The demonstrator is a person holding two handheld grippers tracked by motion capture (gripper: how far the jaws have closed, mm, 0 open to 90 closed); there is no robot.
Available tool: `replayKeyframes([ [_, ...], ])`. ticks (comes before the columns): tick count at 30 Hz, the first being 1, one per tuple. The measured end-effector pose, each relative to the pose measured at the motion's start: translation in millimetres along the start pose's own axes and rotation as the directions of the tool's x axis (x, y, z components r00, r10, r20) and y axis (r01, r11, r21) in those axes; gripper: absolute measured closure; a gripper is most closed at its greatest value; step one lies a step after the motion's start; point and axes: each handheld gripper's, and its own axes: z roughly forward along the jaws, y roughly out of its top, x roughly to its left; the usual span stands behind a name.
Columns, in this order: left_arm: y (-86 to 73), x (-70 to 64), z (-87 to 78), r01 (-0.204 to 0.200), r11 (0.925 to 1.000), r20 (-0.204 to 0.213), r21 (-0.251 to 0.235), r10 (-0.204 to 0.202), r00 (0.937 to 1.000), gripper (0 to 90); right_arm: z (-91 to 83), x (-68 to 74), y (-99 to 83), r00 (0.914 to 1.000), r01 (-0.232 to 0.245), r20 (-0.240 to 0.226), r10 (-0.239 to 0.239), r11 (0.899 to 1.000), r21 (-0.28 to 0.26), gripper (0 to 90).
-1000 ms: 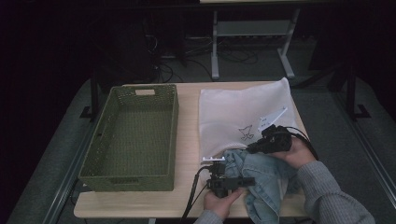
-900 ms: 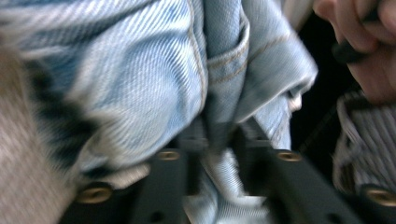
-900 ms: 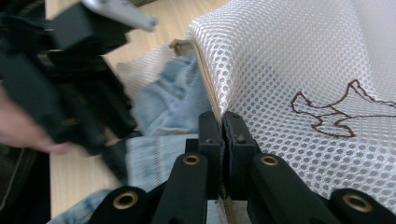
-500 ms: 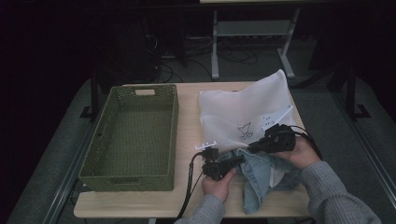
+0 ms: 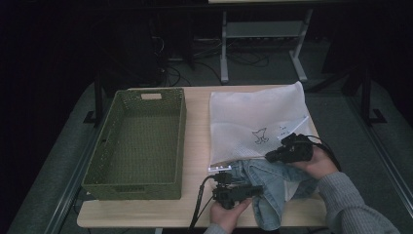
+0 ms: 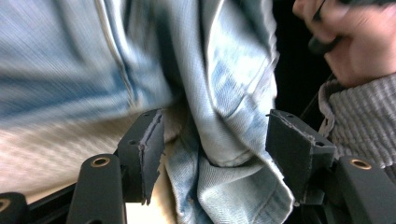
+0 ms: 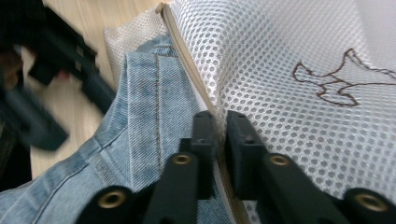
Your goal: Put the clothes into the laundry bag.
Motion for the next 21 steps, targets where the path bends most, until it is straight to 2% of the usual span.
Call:
replayKeyframes([
  [2,1.4,5.2,10.8,0.046,0.9989,0.012,-0.007,-0.046,0.9989,39.9,4.4,2.0,1.7,0.9999,0.010,0.000,-0.010,1.000,0.013,86.5],
  [3,2.5,7.2,14.0,0.056,0.9983,0.023,-0.018,-0.055,0.9982,45.8,6.2,4.0,2.7,0.9998,0.018,-0.005,-0.018,1.000,0.020,87.0],
  [5,7.0,9.3,21.0,0.060,0.9968,0.019,-0.053,-0.059,0.9981,62.2,6.1,6.1,2.9,0.9994,0.026,-0.022,-0.025,1.000,0.010,87.4],
  [7,12.7,9.0,23.5,0.046,0.9950,0.023,-0.089,-0.044,0.9988,75.3,3.4,7.6,2.3,0.9990,0.025,-0.035,-0.026,1.000,-0.007,87.7],
  [8,14.7,8.8,23.0,0.045,0.9939,0.026,-0.100,-0.043,0.9988,79.6,1.0,8.3,1.9,0.9987,0.029,-0.041,-0.030,0.999,-0.017,87.7],
  [10,22.3,5.7,17.5,0.042,0.9887,0.037,-0.144,-0.037,0.9986,82.0,-2.8,9.9,1.7,0.9982,0.028,-0.052,-0.030,0.999,-0.036,87.9],
  [13,31.9,2.8,8.2,0.040,0.9784,0.064,-0.203,-0.027,0.9976,82.8,-12.3,13.4,3.1,0.9973,0.031,-0.064,-0.036,0.997,-0.075,88.0],
  [14,33.1,2.2,7.3,0.021,0.9795,0.051,-0.200,-0.011,0.9987,82.6,-15.1,13.4,3.9,0.9972,0.032,-0.065,-0.037,0.996,-0.087,87.9],
  [16,30.7,4.4,7.3,0.022,0.9822,0.051,-0.187,-0.012,0.9986,81.2,-16.1,12.1,5.4,0.9977,0.027,-0.060,-0.032,0.997,-0.077,87.9],
  [20,20.3,7.8,0.9,-0.013,0.9906,0.030,-0.136,0.017,0.9994,60.2,-7.3,8.8,4.8,0.9984,0.016,-0.054,-0.018,0.999,-0.039,87.6],
  [21,17.3,7.3,-1.3,-0.020,0.9920,0.024,-0.125,0.023,0.9994,50.8,-5.1,7.8,4.2,0.9985,0.014,-0.052,-0.016,0.999,-0.037,87.6],
])
